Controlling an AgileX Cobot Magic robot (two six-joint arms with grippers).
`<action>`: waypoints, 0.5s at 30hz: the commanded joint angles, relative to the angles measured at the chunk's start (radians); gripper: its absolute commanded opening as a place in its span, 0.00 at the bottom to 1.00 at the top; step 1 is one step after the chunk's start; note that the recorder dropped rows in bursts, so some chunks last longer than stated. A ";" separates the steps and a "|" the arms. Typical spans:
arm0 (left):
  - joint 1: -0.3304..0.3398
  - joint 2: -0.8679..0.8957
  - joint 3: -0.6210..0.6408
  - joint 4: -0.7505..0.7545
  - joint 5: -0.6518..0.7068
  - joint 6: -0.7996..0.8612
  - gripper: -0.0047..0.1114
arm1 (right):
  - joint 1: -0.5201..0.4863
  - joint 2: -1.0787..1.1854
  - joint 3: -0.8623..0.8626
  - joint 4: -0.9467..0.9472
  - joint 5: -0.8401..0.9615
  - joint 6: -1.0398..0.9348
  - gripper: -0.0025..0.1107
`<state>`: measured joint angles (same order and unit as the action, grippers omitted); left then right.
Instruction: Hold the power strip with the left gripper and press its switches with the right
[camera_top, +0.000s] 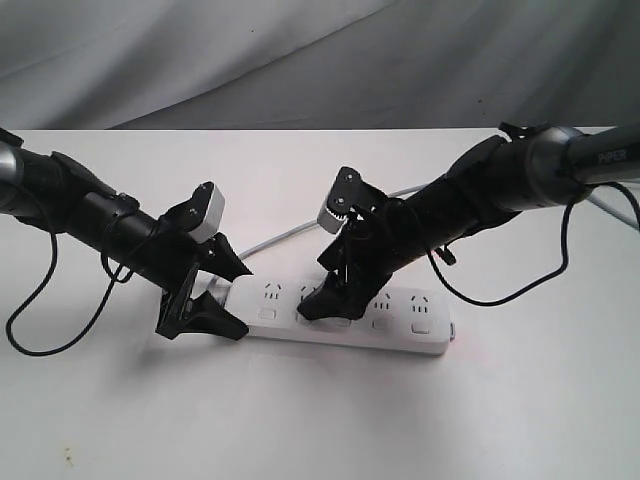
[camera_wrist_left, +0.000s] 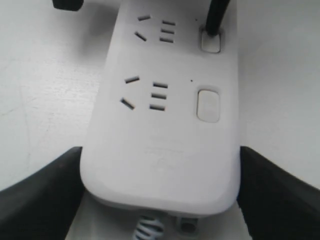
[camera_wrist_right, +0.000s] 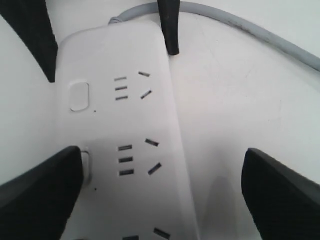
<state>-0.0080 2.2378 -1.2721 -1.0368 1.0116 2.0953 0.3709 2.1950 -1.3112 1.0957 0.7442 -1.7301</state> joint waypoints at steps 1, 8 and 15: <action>-0.003 0.002 -0.001 0.001 0.006 -0.002 0.39 | -0.009 0.019 0.018 -0.148 -0.048 -0.026 0.71; -0.003 0.002 -0.001 0.001 0.006 -0.002 0.39 | -0.008 -0.002 0.018 -0.075 -0.042 -0.039 0.71; -0.003 0.002 -0.001 0.001 0.006 -0.002 0.39 | -0.011 -0.153 0.018 0.000 -0.023 -0.087 0.71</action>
<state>-0.0085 2.2378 -1.2721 -1.0368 1.0116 2.0953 0.3669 2.1093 -1.2954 1.0922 0.7244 -1.7948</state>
